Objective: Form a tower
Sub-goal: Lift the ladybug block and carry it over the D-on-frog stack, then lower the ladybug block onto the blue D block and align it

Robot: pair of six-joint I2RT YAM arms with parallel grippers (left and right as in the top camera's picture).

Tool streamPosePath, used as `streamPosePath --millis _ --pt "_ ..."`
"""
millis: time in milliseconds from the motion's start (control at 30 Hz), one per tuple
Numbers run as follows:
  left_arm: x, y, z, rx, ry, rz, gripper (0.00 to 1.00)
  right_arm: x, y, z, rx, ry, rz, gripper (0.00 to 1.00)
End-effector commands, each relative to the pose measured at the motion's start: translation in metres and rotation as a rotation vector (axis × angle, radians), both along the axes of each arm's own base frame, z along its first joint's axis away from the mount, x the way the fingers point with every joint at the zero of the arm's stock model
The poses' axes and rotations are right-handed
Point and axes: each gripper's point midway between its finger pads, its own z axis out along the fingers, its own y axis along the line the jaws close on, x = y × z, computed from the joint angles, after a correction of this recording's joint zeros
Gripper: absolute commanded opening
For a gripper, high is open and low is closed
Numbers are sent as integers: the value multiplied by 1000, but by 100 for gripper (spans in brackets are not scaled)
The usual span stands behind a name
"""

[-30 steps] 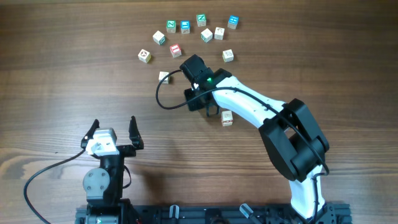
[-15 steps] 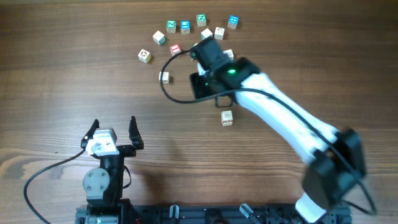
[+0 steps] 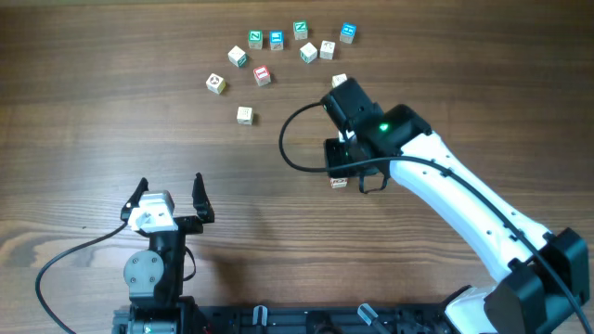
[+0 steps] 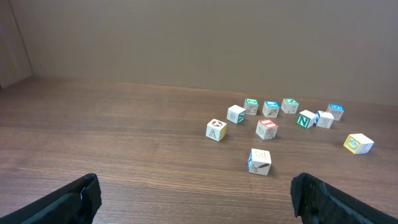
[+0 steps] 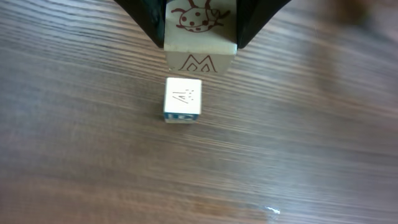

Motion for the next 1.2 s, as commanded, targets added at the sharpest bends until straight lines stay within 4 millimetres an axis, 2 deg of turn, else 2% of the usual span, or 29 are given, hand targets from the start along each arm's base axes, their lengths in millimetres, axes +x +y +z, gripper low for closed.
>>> streamPosePath --millis 0,100,367,567,1167 --pt "0 4 0 20 0 18 100 -2 -9 -21 -23 16 -71 31" --pt "0 4 0 20 0 18 100 -3 -16 -31 -58 12 -70 32" --pt "0 4 0 20 0 18 100 11 -6 -29 -37 -62 25 31" --pt "0 4 0 20 0 18 100 9 -6 -44 -42 -51 23 31" --pt "0 4 0 20 0 18 100 8 -5 -47 -36 -49 18 31"
